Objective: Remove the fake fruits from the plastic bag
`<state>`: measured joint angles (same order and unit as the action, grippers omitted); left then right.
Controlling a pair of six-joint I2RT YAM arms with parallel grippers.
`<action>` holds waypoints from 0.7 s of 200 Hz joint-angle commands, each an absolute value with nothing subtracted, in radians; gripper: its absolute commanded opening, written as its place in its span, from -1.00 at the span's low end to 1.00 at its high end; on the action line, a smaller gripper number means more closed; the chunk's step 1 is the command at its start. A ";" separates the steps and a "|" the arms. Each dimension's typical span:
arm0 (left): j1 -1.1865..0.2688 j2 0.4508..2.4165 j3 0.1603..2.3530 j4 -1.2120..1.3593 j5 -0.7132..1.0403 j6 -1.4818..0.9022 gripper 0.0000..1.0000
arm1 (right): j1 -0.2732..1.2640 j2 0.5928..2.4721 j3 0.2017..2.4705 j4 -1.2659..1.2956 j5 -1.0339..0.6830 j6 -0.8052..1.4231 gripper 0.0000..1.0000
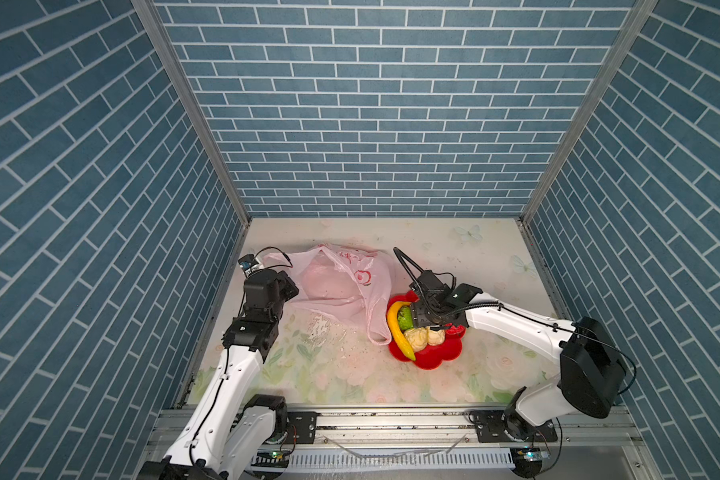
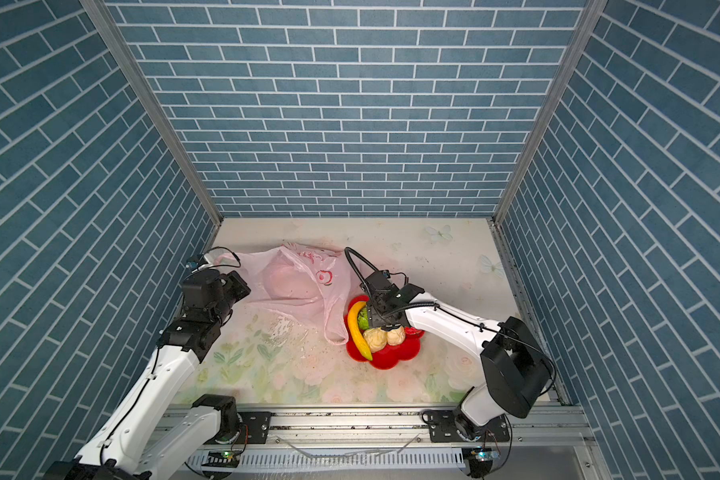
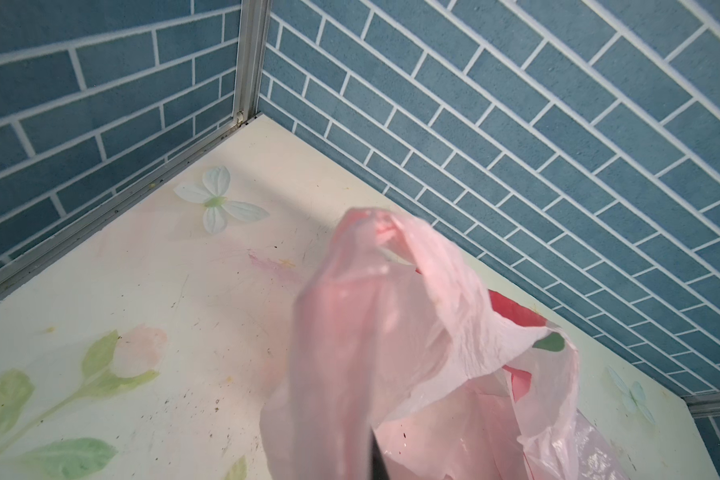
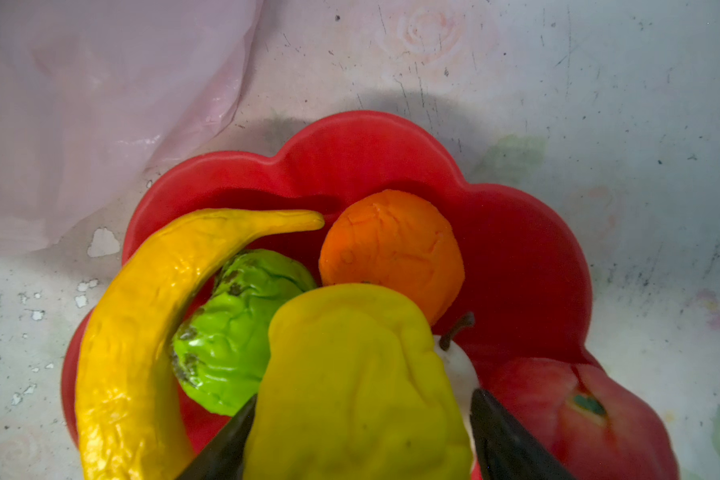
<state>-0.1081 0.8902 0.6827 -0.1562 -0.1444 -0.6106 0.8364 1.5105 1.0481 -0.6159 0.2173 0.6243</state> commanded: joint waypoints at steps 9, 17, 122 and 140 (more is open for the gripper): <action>-0.098 0.930 0.694 -0.103 -0.149 -0.615 -0.89 | 0.835 1.466 1.066 -0.652 0.233 0.655 0.60; -0.097 0.945 0.724 -0.092 -0.151 -0.618 -0.89 | 0.836 1.458 1.069 -0.656 0.235 0.658 0.62; -0.084 1.223 0.816 0.123 -0.159 -0.648 -0.89 | 0.834 1.375 1.151 -0.743 0.290 0.650 0.68; -0.085 1.297 0.841 0.159 -0.142 -0.660 -0.90 | 0.833 1.354 1.157 -0.757 0.302 0.651 0.68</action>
<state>-0.0898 1.2213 0.8001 0.0753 -0.1516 -0.6399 0.8364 1.4010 1.1000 -0.6956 0.2516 0.6247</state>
